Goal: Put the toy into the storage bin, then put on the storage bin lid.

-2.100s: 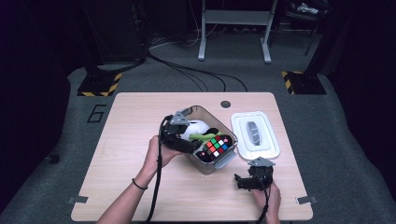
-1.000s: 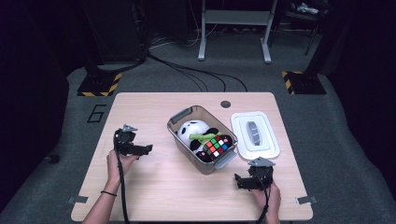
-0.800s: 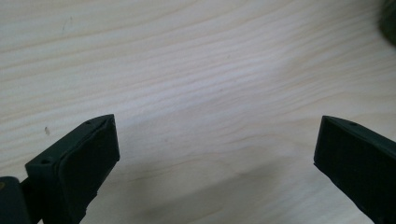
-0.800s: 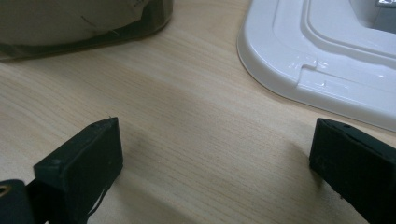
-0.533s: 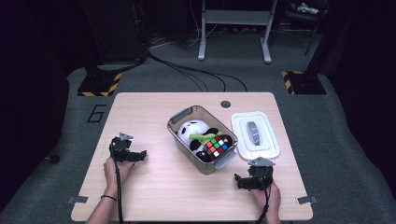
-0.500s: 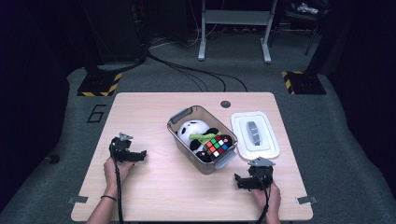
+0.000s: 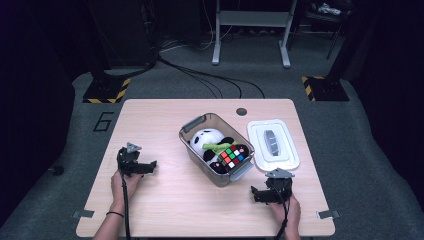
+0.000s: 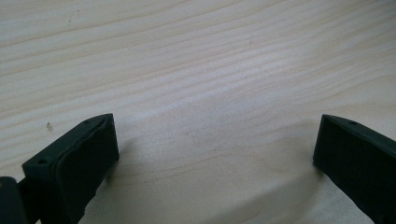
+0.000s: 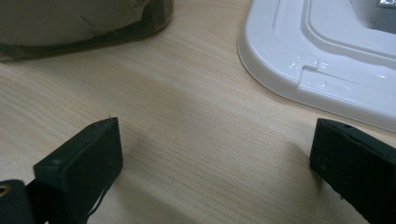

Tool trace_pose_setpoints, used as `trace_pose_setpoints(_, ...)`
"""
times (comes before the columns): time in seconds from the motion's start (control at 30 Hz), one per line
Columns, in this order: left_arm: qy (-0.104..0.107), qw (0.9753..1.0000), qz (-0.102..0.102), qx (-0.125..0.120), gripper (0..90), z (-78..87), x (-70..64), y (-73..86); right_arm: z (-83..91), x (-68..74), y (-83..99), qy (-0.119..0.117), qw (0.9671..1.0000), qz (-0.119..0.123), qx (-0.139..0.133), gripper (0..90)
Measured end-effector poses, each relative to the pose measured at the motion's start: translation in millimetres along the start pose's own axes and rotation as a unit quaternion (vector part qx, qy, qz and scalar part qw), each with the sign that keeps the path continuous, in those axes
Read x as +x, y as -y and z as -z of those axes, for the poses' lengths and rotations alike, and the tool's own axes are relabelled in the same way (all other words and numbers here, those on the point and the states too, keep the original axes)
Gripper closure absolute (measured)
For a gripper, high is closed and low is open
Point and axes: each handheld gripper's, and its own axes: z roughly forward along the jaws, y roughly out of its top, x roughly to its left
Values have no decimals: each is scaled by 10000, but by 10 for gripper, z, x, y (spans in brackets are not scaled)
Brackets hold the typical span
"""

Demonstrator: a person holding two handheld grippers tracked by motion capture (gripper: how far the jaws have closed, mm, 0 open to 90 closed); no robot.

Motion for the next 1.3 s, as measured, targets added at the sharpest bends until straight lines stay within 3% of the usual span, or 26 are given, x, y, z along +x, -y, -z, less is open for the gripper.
trace_pose_setpoints(0.3,55,10000,-47,9,0,1,-12,-1,-1,-15,-6,1,10000,77,18,15)
trace_pose_setpoints(0.37,55,10000,-35,0,0,0,-14,-1,7,-14,-22,9,9999,-21,120,9)
trace_pose_setpoints(0.4,56,10000,-47,10,0,1,-12,-1,8,-43,-27,-3,9998,79,161,1)
trace_pose_setpoints(0.53,55,10000,-42,3,0,0,-13,-1,45,-118,-93,7,9999,-32,104,0)
trace_pose_setpoints(0.77,62,10000,-60,14,0,0,-11,-2,101,-351,-390,298,9995,-77,-31,8)
trace_pose_setpoints(1.07,63,10000,-56,10,0,-1,-12,-3,-162,-680,-781,400,9987,-305,-29,42)
trace_pose_setpoints(1.3,61,10000,-58,13,0,0,-12,-3,-361,-850,-1004,517,9976,-464,33,151)
